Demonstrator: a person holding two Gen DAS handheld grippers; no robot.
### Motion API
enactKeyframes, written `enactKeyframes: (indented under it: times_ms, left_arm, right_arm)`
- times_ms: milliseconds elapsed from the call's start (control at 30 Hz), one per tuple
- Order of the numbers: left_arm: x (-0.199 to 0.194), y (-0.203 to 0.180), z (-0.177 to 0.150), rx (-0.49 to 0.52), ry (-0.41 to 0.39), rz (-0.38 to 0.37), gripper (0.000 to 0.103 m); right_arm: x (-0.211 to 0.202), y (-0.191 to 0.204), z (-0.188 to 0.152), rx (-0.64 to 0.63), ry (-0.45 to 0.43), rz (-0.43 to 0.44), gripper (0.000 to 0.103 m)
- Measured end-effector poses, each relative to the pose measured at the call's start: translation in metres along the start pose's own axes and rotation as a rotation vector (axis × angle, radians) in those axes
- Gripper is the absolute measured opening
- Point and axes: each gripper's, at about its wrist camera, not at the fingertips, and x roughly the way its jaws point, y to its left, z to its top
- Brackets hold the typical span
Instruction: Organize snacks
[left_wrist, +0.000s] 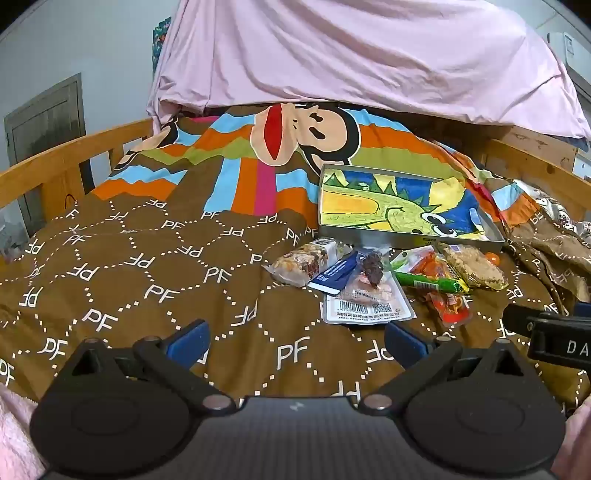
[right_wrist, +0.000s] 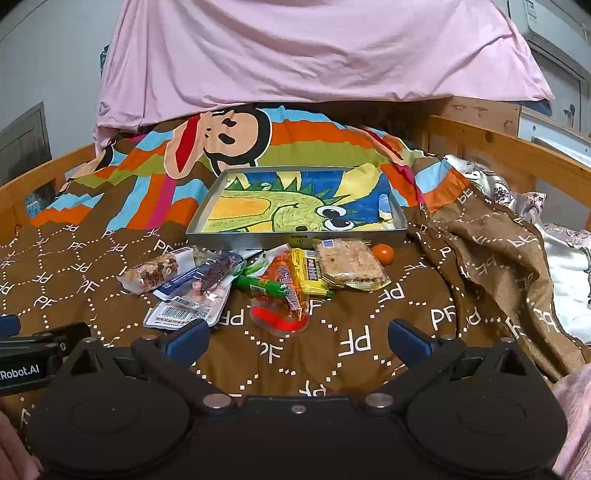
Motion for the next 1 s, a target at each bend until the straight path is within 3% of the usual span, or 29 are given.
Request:
enactKeyframes:
  times_ms: [1000]
  left_arm:
    - [0.0003, -0.0002, 0.0002, -0.002, 0.011, -0.004, 0.102]
  right_arm:
    - [0.0003, -0.0001, -0.0001, 0.005, 0.002, 0.003, 0.102]
